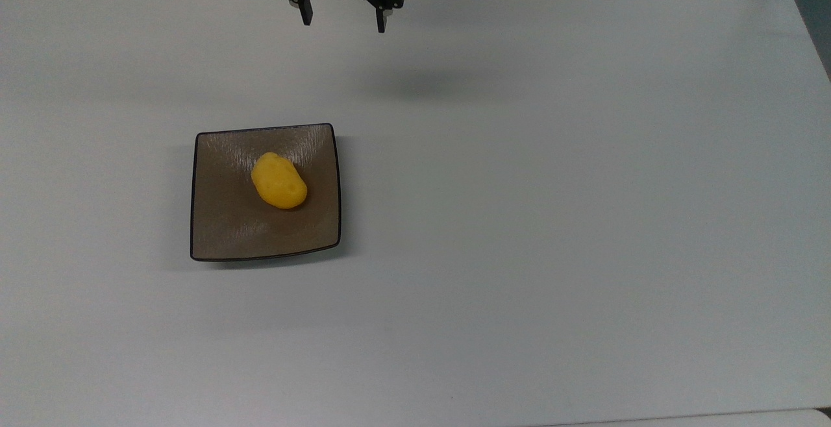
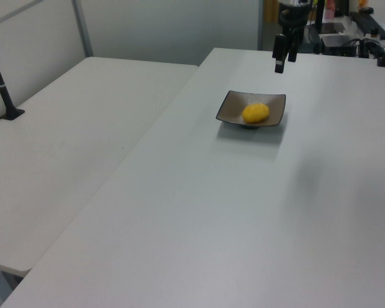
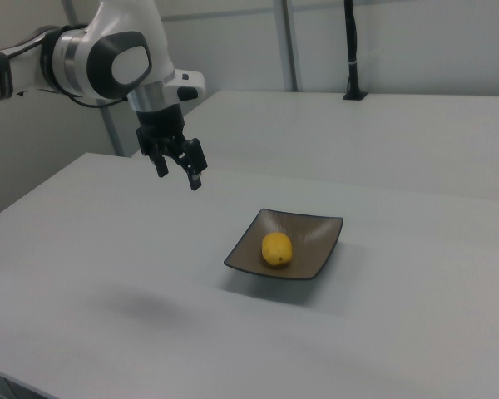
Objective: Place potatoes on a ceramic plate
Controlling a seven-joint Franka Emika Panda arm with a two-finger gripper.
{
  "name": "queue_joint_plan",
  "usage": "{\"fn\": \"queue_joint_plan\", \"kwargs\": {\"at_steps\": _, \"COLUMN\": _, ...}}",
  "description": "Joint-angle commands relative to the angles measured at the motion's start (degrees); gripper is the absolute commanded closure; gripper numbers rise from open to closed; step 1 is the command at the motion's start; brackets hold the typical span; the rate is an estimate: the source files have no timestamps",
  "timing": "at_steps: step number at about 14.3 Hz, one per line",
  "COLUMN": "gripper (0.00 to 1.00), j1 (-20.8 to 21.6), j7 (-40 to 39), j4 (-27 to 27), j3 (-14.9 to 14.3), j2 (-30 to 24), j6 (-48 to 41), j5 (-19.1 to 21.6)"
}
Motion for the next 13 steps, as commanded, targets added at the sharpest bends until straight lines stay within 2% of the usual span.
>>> {"fn": "queue_joint_plan", "kwargs": {"at_steps": 1, "gripper": 0.00, "j1": 1.4, "j7": 0.2, "j4": -0.8, "j3": -1.0, "j2": -0.3, "j6": -1.1, "j5": -1.1}}
{"fn": "queue_joint_plan", "kwargs": {"at_steps": 3, "gripper": 0.00, "j1": 1.5, "j7": 0.4, "j4": -0.8, "j3": -0.6, "j2": -0.3, "j6": -2.1, "j5": -5.6}}
{"fn": "queue_joint_plan", "kwargs": {"at_steps": 8, "gripper": 0.00, "j1": 1.5, "j7": -1.8, "j4": -0.7, "j3": -0.6, "j2": -0.4, "j6": -6.2, "j5": -5.6}}
{"fn": "queue_joint_plan", "kwargs": {"at_steps": 13, "gripper": 0.00, "j1": 1.4, "j7": -4.7, "j4": -0.7, "j3": -0.6, "j2": -0.3, "j6": -6.2, "j5": -5.4}}
